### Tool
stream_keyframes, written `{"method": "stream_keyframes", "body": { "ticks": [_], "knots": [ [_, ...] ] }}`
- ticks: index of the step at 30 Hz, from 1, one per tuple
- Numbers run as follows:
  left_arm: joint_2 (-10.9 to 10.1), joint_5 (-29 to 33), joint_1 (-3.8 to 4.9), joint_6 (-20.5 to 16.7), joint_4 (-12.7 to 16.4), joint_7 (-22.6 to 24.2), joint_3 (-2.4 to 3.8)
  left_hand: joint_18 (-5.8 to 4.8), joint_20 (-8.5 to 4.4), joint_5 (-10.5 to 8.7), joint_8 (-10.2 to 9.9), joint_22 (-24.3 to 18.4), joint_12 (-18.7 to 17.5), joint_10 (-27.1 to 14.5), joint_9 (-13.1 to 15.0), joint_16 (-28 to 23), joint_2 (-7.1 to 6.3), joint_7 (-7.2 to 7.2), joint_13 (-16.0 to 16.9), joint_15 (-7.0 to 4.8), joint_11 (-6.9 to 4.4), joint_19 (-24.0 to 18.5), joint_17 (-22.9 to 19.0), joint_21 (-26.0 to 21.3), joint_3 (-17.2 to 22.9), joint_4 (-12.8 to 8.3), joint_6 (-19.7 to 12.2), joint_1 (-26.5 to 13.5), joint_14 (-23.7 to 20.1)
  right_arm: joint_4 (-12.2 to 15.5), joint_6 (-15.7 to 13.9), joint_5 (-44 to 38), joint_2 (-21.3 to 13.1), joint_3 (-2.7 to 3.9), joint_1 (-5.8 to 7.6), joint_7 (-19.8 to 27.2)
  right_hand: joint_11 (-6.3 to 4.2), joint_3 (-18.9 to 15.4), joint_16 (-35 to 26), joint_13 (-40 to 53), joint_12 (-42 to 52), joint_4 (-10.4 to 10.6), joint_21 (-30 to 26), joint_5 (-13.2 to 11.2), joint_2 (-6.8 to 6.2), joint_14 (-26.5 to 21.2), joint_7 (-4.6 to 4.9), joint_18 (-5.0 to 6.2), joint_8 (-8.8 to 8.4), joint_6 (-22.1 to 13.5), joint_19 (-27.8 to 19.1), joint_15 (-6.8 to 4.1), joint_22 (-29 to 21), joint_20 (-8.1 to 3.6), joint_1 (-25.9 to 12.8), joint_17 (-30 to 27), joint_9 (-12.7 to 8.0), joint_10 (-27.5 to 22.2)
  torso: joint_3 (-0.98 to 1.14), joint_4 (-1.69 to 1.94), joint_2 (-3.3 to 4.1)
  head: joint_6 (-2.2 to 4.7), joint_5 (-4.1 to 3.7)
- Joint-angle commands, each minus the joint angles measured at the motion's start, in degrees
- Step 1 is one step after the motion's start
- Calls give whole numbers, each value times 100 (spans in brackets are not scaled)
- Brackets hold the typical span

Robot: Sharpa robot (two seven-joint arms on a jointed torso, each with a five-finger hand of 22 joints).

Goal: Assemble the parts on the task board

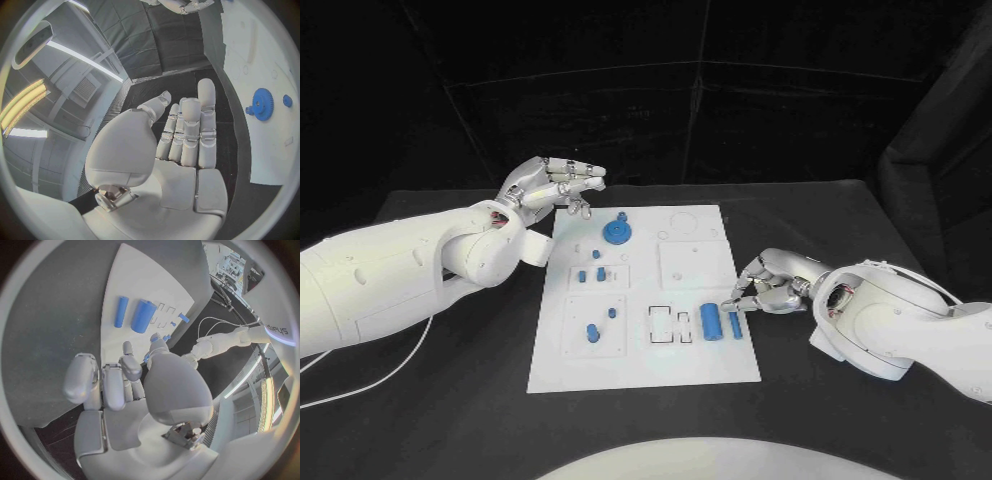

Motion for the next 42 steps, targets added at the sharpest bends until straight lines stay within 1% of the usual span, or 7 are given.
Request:
{"method": "stream_keyframes", "body": {
  "ticks": [1, 12, 20, 23, 28, 37, 42],
  "knots": [
    [-15, 12, 6, 70, 17, 42, 2, 73, 9, -6, 26, -7, 34, -34, -8, -28, 29, 37, 10, 0, -11, -19, -2, -38, -28, -8, -17, 31, -38, -4, 162, -524, 81, -7, -34, -441, -2, -50, 34, 26, -7, 16, -29, -37, -53, 284, -4, -45, 35, -62, 21, 2, 7, 10, -7, 26, 11, -32, -4, -4, -2, 18, 10],
    [-30, 12, 4, 73, 11, 43, 2, 73, 9, -6, 26, -7, 34, -34, -8, -28, 29, 37, 10, 0, -11, -19, -2, -38, -28, -8, -17, 31, -38, -91, 204, -809, 370, -20, -131, -481, -1, -91, 60, 123, 39, 66, -9, -49, -53, 289, -6, -53, 114, -87, 34, 6, 51, 16, 0, 70, 41, -9, -4, -19, 7, 2, 41],
    [-26, 11, 2, 80, -2, 40, 2, 73, 9, -6, 26, -7, 34, -34, -8, -28, 29, 37, 10, 0, -11, -19, -2, -38, -28, -8, -17, 31, -38, -185, 324, -880, 543, -21, -234, -478, -6, -114, 82, 197, 70, 94, 12, 9, -26, 293, -12, -59, 198, -105, 45, 4, 93, 17, 43, 106, 74, 6, -6, -5, 4, 6, 31],
    [-29, 11, 1, 81, -7, 38, 2, 75, 9, -5, 29, -11, 42, -38, -8, -20, 37, 36, 11, -1, -13, -19, 2, -43, -29, -14, -17, 41, -37, -218, 369, -894, 616, -22, -263, -492, -8, -153, 89, 233, 82, 143, 19, 29, -28, 294, -16, -61, 246, -123, 49, 2, 105, 16, 13, 116, 93, 12, 0, -18, 2, -9, 52],
    [-29, 11, 0, 86, -10, 35, 1, 75, 9, -5, 29, -11, 42, -38, -8, -20, 37, 36, 11, -1, -13, -19, 2, -43, -29, -14, -17, 41, -37, -267, 504, -936, 730, -22, -320, -587, -15, -223, 101, 281, 87, 259, 30, 17, -49, 295, -25, -64, 333, -149, 53, -2, 126, 13, -70, 137, 128, 15, -7, -10, 2, -15, 43],
    [-41, 11, 0, 106, -4, 7, 1, 75, 9, -5, 29, -11, 42, -38, -8, -20, 37, 36, 11, -1, -13, -19, 2, -43, -29, -14, -17, 41, -37, -376, 596, -1057, 846, -22, -372, -786, -19, -267, 100, 315, 58, 480, 32, 2, -167, 289, -32, -65, 455, -200, 49, -5, 132, 12, -173, 138, 175, -3, -8, -10, -1, -25, 49],
    [-44, 11, 0, 120, 2, -6, 1, 75, 9, -5, 29, -11, 42, -38, -8, -20, 37, 36, 11, -1, -13, -19, 2, -43, -29, -14, -17, 41, -37, -389, 425, -1098, 875, -22, -385, -827, -44, -205, 117, 384, 70, 471, 57, 296, -81, 294, -61, -71, 573, -162, 62, -22, 180, -2, -28, 172, 224, 28, -8, -6, -1, -18, 58]
  ]
}}
